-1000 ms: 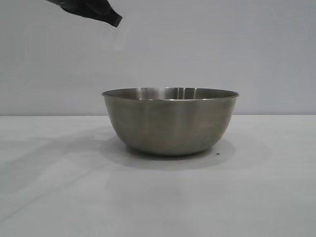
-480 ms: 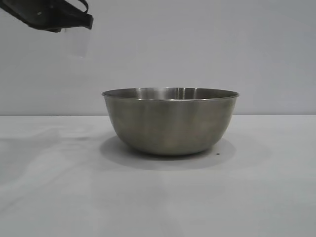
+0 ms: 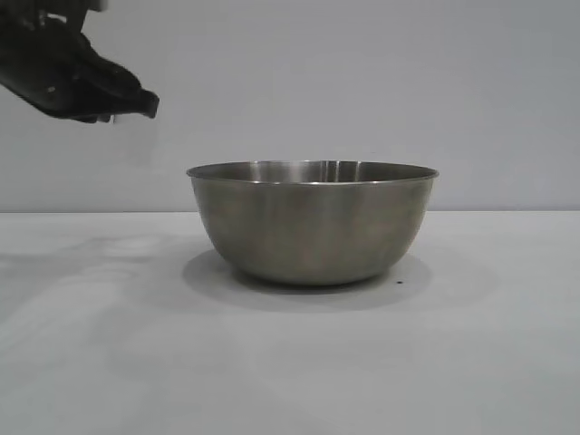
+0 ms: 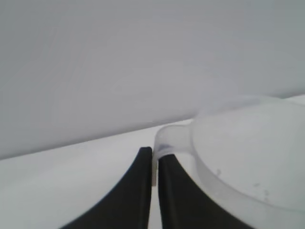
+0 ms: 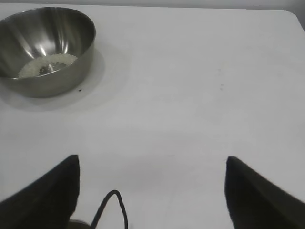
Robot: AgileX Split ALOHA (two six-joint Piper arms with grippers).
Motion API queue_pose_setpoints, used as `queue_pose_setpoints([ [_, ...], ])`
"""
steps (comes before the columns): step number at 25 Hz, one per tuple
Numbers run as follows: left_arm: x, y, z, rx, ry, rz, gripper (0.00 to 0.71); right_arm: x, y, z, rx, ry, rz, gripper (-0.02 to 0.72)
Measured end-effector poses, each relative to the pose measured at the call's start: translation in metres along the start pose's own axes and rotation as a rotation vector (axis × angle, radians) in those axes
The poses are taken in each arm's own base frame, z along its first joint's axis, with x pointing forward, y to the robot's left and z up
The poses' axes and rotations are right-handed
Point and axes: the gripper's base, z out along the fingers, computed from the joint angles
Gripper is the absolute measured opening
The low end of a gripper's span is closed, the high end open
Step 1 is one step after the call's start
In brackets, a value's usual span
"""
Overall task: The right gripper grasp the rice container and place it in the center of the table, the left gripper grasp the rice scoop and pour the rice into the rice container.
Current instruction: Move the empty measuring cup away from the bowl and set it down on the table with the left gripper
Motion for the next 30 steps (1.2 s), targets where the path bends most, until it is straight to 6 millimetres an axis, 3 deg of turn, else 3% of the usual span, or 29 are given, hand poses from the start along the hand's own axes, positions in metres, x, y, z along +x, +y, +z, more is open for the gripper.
queue_pose_setpoints([
  [18,0.053,-0.004,-0.006,0.03,0.089,-0.031,0.0,0.0,0.0,0.0,0.0,0.0,0.0,0.532],
  [28,0.053,-0.004,-0.006,0.026,0.067,-0.04,0.0,0.0,0.0,0.0,0.0,0.0,0.0,0.532],
  [30,0.055,-0.004,-0.009,0.027,0.059,-0.034,0.094,0.0,0.0,0.0,0.0,0.0,0.0,0.532],
])
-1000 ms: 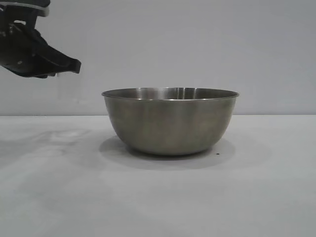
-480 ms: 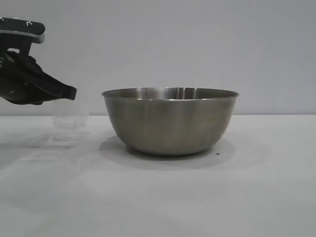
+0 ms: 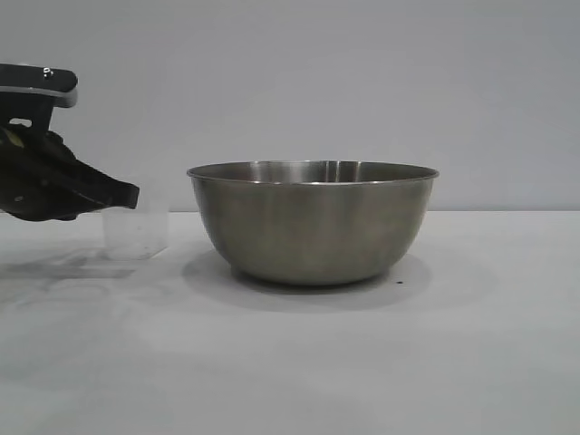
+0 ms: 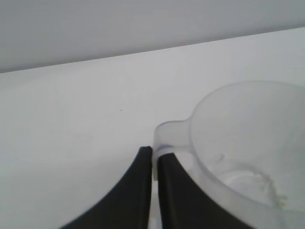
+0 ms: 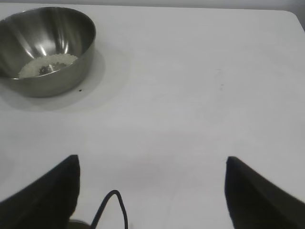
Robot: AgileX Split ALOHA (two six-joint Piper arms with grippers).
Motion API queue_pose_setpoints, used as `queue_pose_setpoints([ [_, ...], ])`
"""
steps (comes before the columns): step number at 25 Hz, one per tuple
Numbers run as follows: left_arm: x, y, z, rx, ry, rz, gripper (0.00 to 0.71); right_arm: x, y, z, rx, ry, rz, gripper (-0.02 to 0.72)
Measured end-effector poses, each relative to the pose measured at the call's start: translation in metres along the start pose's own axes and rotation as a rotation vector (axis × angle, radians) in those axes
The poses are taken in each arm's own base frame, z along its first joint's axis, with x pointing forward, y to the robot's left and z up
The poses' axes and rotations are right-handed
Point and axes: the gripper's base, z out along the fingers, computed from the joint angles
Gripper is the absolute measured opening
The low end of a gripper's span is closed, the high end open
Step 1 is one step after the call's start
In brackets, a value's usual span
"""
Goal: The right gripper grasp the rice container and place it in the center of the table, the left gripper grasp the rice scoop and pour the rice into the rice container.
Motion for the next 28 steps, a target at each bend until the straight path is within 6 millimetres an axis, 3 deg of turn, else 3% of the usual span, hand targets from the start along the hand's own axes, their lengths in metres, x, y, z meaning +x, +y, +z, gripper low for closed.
queue_pose_setpoints([
  [4,0.011,0.003,-0.014,0.001,0.019,0.019,0.235,0.0,0.0,0.0,0.0,0.0,0.0,0.532],
  [8,0.025,0.006,-0.029,0.006,0.086,0.022,0.23,0.0,0.0,0.0,0.0,0.0,0.0,0.532],
  [9,0.028,0.007,-0.033,0.011,0.098,0.008,0.27,0.0,0.0,0.0,0.0,0.0,0.0,0.532],
  [14,0.034,0.007,-0.05,0.044,0.145,-0.046,0.255,0.0,0.0,0.0,0.0,0.0,0.0,0.532],
  [28,-0.021,0.013,-0.082,0.095,0.015,0.035,0.255,0.0,0.0,0.0,0.0,0.0,0.0,0.532],
])
